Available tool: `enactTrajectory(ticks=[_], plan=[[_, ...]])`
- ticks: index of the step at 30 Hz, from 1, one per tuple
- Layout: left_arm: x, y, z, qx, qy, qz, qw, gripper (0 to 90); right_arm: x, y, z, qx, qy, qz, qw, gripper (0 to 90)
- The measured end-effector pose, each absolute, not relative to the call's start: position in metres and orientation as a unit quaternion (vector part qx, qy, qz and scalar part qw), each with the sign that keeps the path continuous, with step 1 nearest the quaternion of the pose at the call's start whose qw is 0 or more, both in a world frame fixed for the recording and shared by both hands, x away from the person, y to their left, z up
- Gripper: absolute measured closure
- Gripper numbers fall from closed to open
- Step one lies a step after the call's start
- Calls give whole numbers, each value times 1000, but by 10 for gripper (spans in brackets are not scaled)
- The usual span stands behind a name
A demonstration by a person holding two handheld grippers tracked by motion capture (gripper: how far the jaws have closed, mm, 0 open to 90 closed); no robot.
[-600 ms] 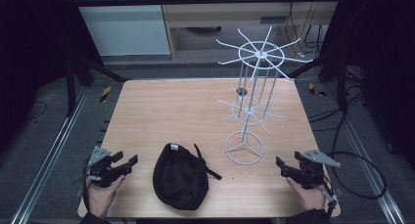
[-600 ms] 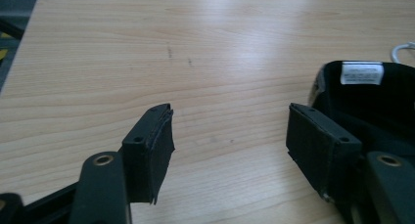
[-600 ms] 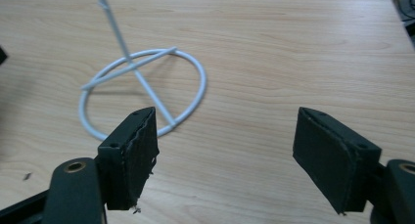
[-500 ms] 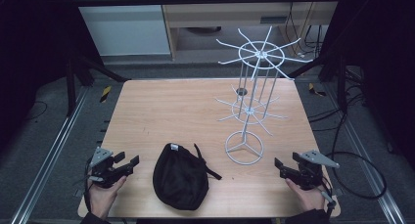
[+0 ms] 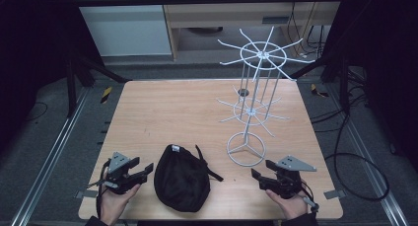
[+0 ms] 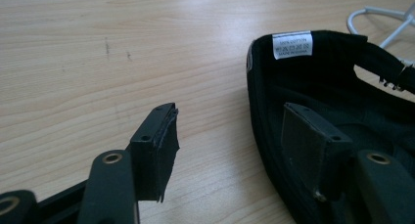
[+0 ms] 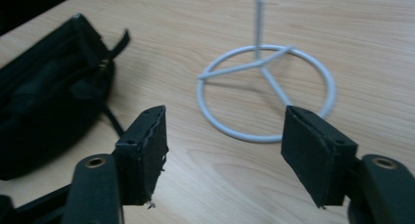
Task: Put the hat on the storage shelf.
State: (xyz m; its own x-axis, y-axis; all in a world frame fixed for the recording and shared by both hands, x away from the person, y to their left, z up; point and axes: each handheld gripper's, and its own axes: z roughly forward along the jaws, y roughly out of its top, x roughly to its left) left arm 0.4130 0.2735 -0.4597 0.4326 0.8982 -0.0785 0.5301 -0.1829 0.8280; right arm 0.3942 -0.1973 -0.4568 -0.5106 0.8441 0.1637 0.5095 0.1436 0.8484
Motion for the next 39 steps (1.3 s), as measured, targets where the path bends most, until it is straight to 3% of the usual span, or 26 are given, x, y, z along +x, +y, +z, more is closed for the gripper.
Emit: enactTrajectory(ticks=[11, 20, 31, 36, 38, 39], plan=[[417, 256, -465, 756, 468, 199, 412, 460, 390, -143, -459, 416, 770, 469, 117, 372], [432, 246, -476, 778, 462, 186, 383, 520, 386, -107, -460, 390, 782, 478, 92, 374], [437, 245, -482, 783, 475, 155, 372, 690, 386, -70, -467, 377, 793, 475, 61, 408], [437, 246, -481, 784, 476, 145, 372, 749, 388, -62, -473, 374, 805, 457, 53, 535], [436, 247, -481, 782, 477, 141, 375, 763, 393, -63, -474, 376, 811, 446, 56, 683], [436, 247, -481, 780, 479, 141, 376, 763, 393, -63, -474, 376, 811, 446, 56, 683]])
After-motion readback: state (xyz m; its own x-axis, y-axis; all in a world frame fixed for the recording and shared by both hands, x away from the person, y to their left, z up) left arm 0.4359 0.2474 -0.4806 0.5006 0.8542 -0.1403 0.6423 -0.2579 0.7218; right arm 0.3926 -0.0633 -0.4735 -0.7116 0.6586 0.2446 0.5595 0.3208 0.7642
